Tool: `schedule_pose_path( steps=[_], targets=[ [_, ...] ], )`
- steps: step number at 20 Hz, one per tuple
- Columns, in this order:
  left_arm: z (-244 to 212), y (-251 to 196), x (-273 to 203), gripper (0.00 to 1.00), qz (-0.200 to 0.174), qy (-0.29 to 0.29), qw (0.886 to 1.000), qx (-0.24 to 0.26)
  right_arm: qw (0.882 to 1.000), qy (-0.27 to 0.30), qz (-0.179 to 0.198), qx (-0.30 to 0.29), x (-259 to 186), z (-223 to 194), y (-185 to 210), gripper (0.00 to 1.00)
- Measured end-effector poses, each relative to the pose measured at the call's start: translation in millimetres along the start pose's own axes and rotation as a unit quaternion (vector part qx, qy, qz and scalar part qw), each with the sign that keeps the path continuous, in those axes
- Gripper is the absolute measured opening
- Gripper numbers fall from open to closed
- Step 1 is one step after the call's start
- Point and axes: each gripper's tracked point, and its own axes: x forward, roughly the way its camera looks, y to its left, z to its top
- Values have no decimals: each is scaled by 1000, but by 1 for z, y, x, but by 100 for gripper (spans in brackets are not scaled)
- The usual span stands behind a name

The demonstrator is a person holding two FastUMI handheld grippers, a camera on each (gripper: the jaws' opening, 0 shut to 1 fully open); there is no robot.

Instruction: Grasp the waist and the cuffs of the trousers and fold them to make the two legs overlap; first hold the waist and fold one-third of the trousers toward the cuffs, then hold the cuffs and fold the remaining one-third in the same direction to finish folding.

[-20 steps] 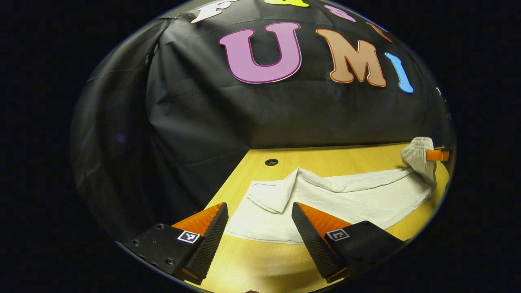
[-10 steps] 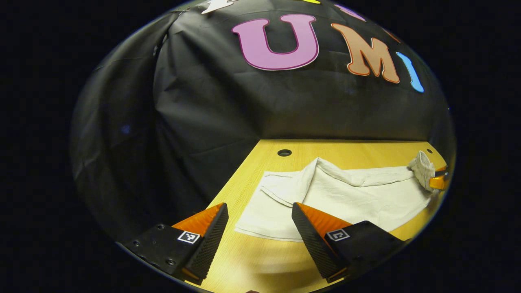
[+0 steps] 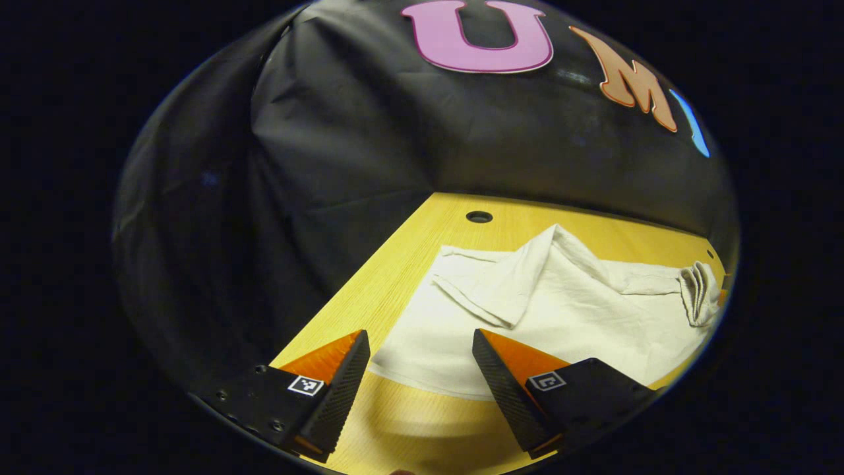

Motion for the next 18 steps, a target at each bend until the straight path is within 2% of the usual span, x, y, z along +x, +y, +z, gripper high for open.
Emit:
schedule_pose_path(
  steps=[5,7,9,11,12,13,16,18],
  targets=[
    [-27,3,13,97,-5,43,999,-11,1000,2,-15,-2,-8,-2,-11,98],
    [-24,0,14,98,-7,33,999,-15,1000,1,-17,2,-10,-2,-13,98],
    [-24,0,12,95,-12,39,999,-14,1000,1,-18,6,-12,-3,-14,98],
    [-22,-10,15,79,-17,36,999,-10,1000,-1,-20,6,-15,-3,-17,98],
    [-22,-17,14,64,-23,38,999,-5,1000,-2,-19,6,-17,-4,-19,98],
    [-22,-23,15,58,-29,41,999,0,1000,-2,-20,6,-19,-5,-21,98],
    [-17,-28,15,2,-14,48,998,22,1000,-6,-22,10,-27,-6,-27,98],
    [-14,-36,14,0,-19,54,998,13,1000,-12,-24,13,-34,-3,-31,98]
  ],
)
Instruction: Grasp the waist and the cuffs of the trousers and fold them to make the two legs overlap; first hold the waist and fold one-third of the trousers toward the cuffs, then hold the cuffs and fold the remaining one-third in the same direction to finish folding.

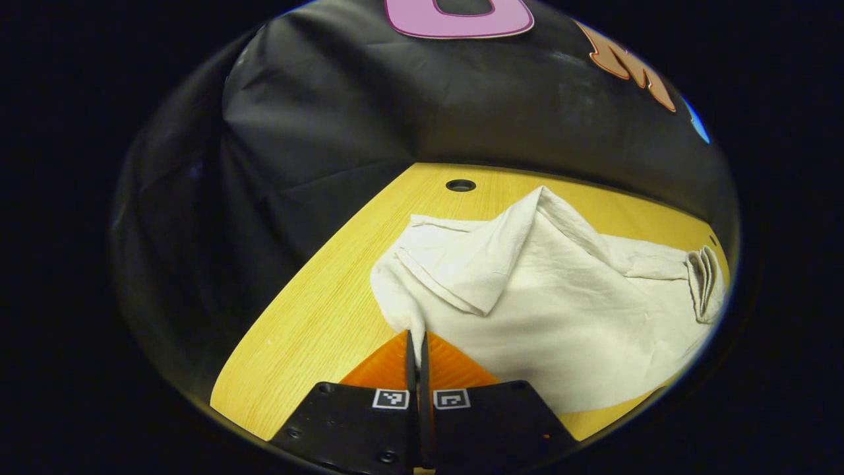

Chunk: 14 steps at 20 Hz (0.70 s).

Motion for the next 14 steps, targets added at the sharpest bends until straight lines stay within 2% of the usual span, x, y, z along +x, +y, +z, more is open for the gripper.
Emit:
schedule_pose_path(
  steps=[4,14],
  targets=[
    [35,-21,-19,0,-21,-39,999,-21,1000,-15,-1,4,-15,7,-11,98],
    [112,-107,-85,0,-91,-120,989,11,999,-41,0,10,-51,5,-34,97]
  ],
)
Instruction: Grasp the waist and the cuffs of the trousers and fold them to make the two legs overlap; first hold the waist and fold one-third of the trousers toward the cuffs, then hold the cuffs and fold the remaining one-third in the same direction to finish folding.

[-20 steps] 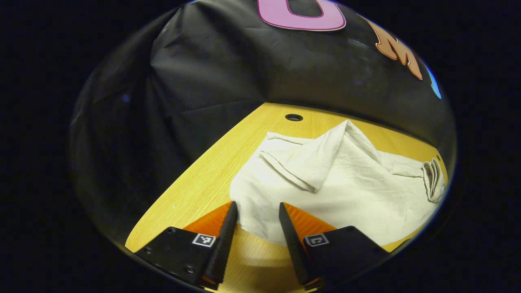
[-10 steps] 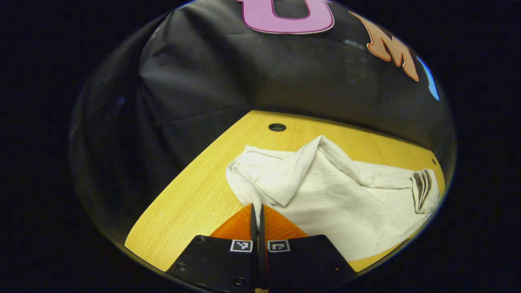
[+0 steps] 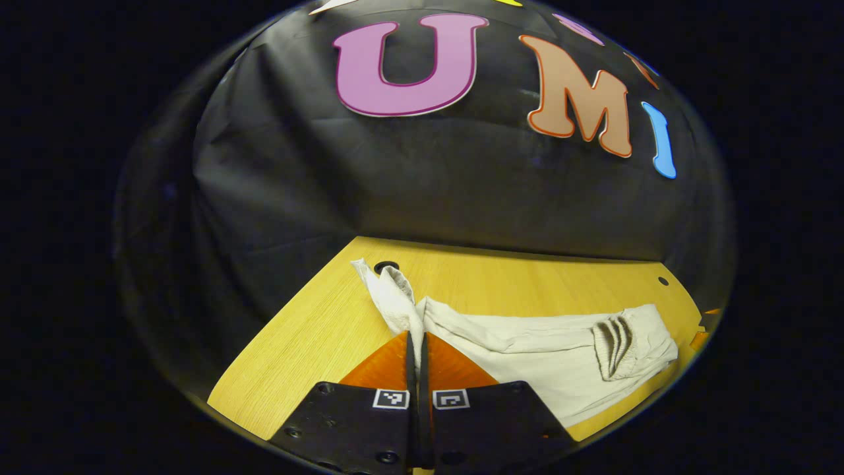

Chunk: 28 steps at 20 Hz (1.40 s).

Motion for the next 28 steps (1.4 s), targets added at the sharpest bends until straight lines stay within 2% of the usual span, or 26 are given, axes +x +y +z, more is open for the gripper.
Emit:
schedule_pose_path(
  steps=[10,17,28],
  targets=[
    [47,-105,-15,0,-72,-38,996,29,999,-13,-21,23,-39,-10,-38,97],
    [63,-184,-17,0,-122,-49,990,50,998,-16,-43,39,-68,-22,-73,98],
    [54,-329,-25,0,-226,-42,970,82,995,-11,-75,59,-107,-42,-113,98]
  ],
)
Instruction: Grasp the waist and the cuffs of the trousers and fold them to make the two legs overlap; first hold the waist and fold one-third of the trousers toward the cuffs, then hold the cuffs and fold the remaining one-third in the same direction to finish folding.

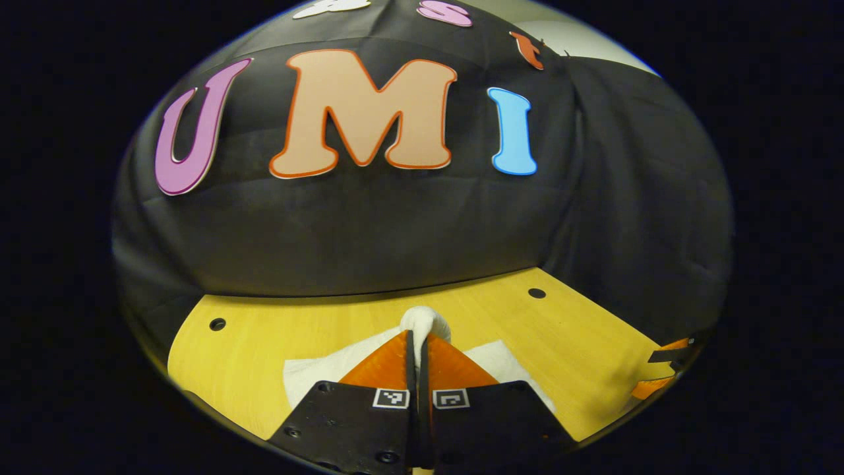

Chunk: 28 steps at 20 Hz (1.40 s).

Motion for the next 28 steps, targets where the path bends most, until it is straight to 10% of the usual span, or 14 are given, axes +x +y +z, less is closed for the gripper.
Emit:
schedule_pose_path(
  steps=[8,17,22,28],
  targets=[
    [-65,-95,11,0,-76,53,994,52,1000,0,-8,10,-7,-7,-12,98],
    [-161,-111,6,9,-74,121,989,33,1000,-4,22,4,-8,-2,-6,98],
    [-136,-92,-21,97,-45,86,995,24,999,-34,35,-7,-4,29,10,98],
    [-70,-5,-88,97,64,0,998,16,994,-99,39,7,-3,86,50,98]
  ],
)
